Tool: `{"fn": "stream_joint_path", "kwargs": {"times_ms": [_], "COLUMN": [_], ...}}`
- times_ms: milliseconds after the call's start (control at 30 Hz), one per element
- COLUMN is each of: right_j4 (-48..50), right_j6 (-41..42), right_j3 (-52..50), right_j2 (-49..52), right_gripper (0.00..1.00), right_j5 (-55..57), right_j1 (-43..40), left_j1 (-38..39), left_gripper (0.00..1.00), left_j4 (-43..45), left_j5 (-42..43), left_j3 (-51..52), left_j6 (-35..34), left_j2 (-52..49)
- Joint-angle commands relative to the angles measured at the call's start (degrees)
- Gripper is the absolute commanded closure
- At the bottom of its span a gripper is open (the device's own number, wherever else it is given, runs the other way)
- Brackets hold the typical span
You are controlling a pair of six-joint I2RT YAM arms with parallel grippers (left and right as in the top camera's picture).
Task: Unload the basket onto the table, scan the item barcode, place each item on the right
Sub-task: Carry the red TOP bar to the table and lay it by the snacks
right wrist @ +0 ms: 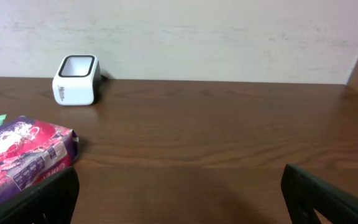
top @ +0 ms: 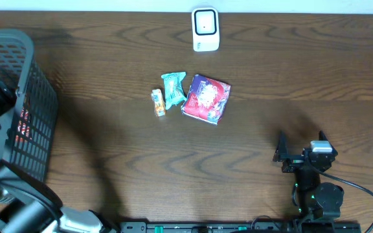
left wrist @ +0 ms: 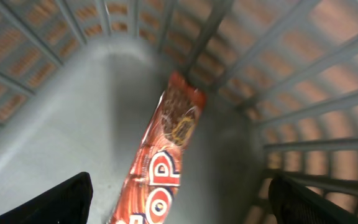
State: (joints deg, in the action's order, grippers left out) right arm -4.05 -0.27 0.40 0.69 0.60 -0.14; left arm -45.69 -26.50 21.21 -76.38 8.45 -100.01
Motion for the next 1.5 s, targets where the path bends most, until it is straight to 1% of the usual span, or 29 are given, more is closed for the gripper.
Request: {"fn": "stream_joint_path", "kwargs": {"times_ms": [0,100,200,367,400,467,533,567,633,667,700,767,833,967,1033,1100,1167,1267,1333,1400,1467], "right_j4": [-0.24,-0.24,-0.24,-0.24,-0.24,-0.24,-0.24,-0.24,-0.24,-0.24,-0.24,-0.24,-0.24,-0.24,-0.24,-0.24,-0.24,-0.24,-0.24,-0.24,-0.24], "right_j6": [0.63,0.63,0.63,0.63,0.63,0.63,0.61,0.63,0.63,0.63,0.63,0.63,0.63,0.63,0.63,0.63,0.63,0.63,0.63,0.63,0.63], "right_j3": [-0.11,-0.11,-0.11,-0.11,-0.11,-0.11,-0.11,-0.11,-0.11,-0.11,-0.11,-0.11,-0.11,-0.11,-0.11,-0.11,-0.11,-0.11,-0.11,-0.11,-0.11], "right_j2": [-0.31,-0.31,-0.31,-0.31,-0.31,-0.31,-0.31,-0.31,-0.31,-0.31,-0.31,-0.31,-0.31,-0.31,-0.31,-0.31,-0.31,-0.31,-0.31,-0.31,-0.31], "right_gripper": [0.01,0.01,0.01,0.01,0.01,0.01,0.01,0.01,0.01,0.01,0.01,0.01,0.01,0.01,0.01,0.01,0.01,0.01,0.01,0.01,0.01], "right_j5": [-0.28,-0.28,-0.28,-0.28,-0.28,-0.28,-0.28,-0.28,-0.28,-0.28,-0.28,-0.28,-0.28,-0.28,-0.28,-0.28,-0.28,-0.28,-0.28,-0.31,-0.28], "right_j1": [-0.35,-0.35,-0.35,-0.35,-0.35,-0.35,-0.35,-0.35,-0.35,-0.35,-0.35,-0.35,-0.35,-0.35,-0.35,-0.35,-0.35,-0.35,-0.35,-0.35,-0.35], "left_j1": [-0.09,-0.09,0.04,1.07,1.49,2.47,3.41,3.8,4.37,4.57,4.68,4.68,4.46,3.85,3.76,3.76,3.72,3.72,3.87,4.76,7.72], "left_gripper": [0.1,0.1,0.14,0.15,0.16,0.23,0.33,0.42,0.66,0.76,0.92,0.93,0.93,0.93,0.93,0.93,0.93,0.93,0.93,0.93,0.93], "left_j4": [0.22,0.48,0.63,1.31,1.29,1.25,1.27,1.27,1.16,0.87,0.5,-0.37,-1.68,-2.1,-0.98,1.09,4.42,9.44,12.2,14.25,15.08], "left_j5": [-2.54,-6.58,-6.49,-6.49,-6.51,-6.51,-6.54,-6.56,-7.39,-8.15,-9.66,-13.27,-14.84,-11.91,-9.42,-9.22,-9.2,-8.13,-3.87,3.39,10.95], "left_j3": [0.2,0.2,0.2,0.2,0.2,0.2,0.2,0.2,0.2,0.2,0.17,-0.04,-0.72,-2.69,-3.72,-4.24,-4.24,-4.24,-4.24,-4.24,-4.24], "left_j6": [7.85,8.57,9.97,10.38,11.28,12.52,12.5,12.5,12.24,12.17,11.85,9.92,8.39,2.03,1.46,-0.37,-4.74,-16.59,-23.98,-28.65,-31.95], "left_j2": [-4.15,-8.07,-11.41,-15.1,-15.65,-16.31,-16.5,-16.5,-16.48,-16.48,-16.46,-16.06,-14.56,-7.21,-1.81,4.39,10.82,19.71,24.85,28.68,31.26]}}
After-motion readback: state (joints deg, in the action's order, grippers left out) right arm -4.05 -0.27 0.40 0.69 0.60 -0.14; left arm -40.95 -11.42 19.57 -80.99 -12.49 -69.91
